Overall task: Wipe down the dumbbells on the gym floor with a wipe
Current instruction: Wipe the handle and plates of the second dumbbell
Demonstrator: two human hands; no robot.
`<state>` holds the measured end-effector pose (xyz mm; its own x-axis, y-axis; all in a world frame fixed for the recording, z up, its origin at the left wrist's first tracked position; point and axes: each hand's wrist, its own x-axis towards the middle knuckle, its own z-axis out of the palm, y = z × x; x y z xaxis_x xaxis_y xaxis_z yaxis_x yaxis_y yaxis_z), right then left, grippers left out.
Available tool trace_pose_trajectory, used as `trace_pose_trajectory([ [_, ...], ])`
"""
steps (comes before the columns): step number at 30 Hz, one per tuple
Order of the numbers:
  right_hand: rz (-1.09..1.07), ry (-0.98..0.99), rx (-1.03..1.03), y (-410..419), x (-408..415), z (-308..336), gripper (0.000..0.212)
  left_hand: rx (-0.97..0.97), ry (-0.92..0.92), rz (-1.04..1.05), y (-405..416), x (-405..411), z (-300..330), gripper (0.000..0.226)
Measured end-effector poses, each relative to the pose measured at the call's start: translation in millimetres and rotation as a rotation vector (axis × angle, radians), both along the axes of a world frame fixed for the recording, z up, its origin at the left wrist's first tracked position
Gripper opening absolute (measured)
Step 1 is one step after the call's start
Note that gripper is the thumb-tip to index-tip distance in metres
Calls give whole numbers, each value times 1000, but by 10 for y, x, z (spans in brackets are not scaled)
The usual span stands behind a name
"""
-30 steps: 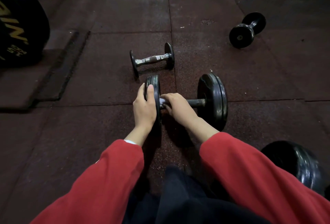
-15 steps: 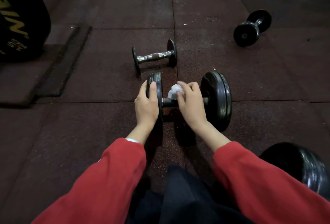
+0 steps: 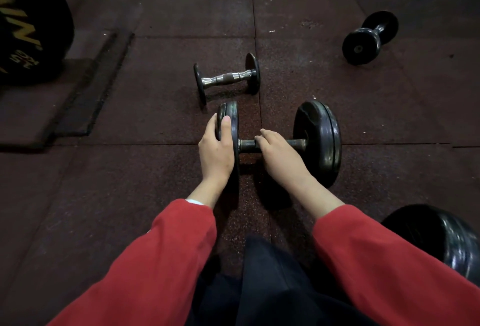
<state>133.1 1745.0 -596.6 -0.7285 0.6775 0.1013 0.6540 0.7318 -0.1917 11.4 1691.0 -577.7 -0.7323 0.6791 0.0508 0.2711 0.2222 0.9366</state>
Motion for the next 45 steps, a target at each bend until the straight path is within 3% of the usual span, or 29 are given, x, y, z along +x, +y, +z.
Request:
trace_pose_trajectory([
  [3, -62, 50, -48, 40, -112, 54, 39, 0, -7, 0, 0, -8, -13, 44],
  [8, 97, 189, -114, -112, -156, 31, 41, 5, -16, 4, -5, -15, -27, 45],
  [12, -7, 327, -208, -28, -132, 4, 22, 27, -22, -3, -8, -4, -25, 61],
  [17, 2, 256, -230, 61, -270, 77, 26, 18, -20, 3, 9, -17, -14, 61],
  [21, 84, 219, -182, 37, -218, 59, 30, 0, -10, 13, 29, -35, -21, 43],
  [26, 139, 225, -172, 2, -198, -19, 33, 17, -4, 27, 27, -34, -29, 44],
  [35, -55, 238, -327, 84, -370, 147, 28, 7, -13, 35, 31, -32, -6, 41],
  [40, 19, 229, -242, -29, -297, 51, 27, 17, 8, 23, -3, -23, -27, 42],
  [43, 34, 190, -68, -168, -178, -110, 20, 13, 11, 20, -20, -15, -28, 42],
  [45, -27, 126, 26, -218, -111, -136, 27, 10, -1, 19, -25, -8, -19, 41],
])
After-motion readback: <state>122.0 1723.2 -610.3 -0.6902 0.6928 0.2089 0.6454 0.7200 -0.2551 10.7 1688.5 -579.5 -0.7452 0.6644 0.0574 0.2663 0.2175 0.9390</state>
